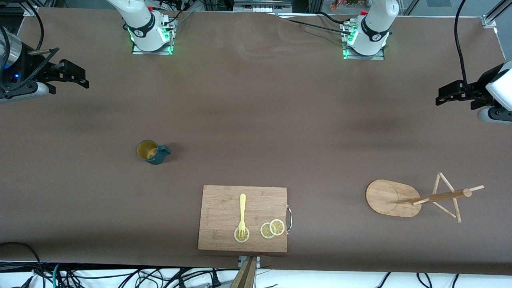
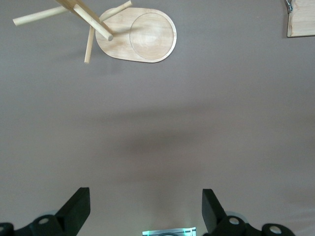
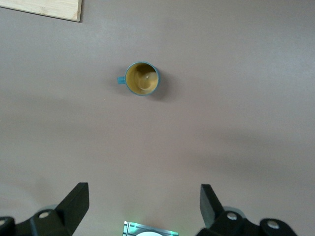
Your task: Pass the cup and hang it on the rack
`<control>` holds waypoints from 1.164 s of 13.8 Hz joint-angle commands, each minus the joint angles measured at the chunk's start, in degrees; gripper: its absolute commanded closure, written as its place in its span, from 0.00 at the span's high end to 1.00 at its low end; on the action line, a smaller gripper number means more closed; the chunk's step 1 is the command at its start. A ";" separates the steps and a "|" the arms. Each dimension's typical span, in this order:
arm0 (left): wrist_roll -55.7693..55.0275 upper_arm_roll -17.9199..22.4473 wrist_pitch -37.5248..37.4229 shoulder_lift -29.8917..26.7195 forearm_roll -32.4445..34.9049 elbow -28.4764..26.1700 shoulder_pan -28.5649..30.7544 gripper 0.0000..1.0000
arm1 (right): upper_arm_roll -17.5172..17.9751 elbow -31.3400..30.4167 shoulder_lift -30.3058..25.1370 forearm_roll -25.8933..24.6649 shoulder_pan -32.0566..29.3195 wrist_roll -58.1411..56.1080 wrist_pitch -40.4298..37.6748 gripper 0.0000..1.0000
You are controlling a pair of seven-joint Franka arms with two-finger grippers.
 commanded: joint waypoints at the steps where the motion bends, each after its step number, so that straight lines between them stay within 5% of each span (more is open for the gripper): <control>1: 0.42 -0.04 -0.74 1.39 1.02 2.60 -0.12 1.00 | 0.27 0.42 -0.08 -0.84 -0.58 -1.04 -0.20 1.00; 16: 0.60 -0.04 -0.83 2.27 1.20 2.69 -0.21 1.00 | 0.27 -0.02 0.01 -0.92 -0.58 -1.39 -0.11 1.00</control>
